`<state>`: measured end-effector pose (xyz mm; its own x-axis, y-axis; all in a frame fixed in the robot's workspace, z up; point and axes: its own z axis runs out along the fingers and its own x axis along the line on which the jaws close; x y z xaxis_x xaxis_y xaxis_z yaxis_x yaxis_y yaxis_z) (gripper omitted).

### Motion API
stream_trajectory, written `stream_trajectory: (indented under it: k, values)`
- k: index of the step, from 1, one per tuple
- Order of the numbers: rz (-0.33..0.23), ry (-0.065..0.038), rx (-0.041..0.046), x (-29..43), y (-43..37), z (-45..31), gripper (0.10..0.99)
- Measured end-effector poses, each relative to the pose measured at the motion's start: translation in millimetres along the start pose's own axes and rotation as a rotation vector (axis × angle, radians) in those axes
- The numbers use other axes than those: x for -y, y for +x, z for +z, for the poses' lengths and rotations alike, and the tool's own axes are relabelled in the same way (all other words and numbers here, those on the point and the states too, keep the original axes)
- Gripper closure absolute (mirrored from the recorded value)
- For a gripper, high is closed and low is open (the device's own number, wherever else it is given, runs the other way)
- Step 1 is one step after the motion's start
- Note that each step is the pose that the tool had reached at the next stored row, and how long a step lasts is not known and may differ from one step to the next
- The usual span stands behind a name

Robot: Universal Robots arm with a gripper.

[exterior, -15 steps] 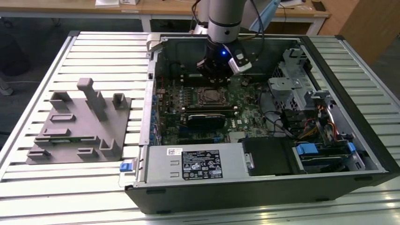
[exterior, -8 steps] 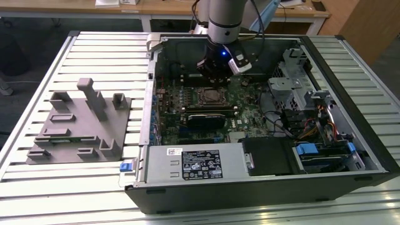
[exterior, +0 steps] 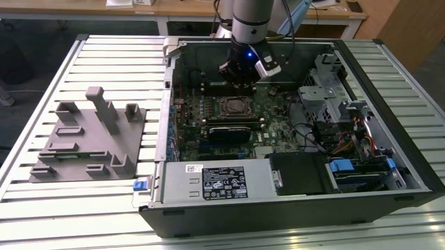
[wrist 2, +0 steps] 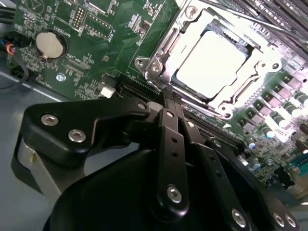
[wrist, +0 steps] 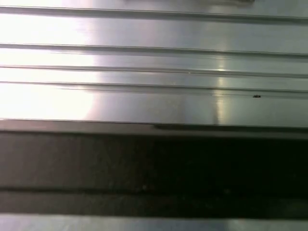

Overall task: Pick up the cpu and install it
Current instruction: 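Install the first cpu locking lever, then install the second cpu locking lever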

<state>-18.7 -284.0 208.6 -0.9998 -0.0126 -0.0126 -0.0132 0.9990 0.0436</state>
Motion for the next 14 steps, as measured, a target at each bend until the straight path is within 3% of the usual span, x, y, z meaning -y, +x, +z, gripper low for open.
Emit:
stream_trajectory:
  k: [14]
  values:
    - [0.0, 0.0, 0.0, 5.9, -1.2, -0.3, 0.98]
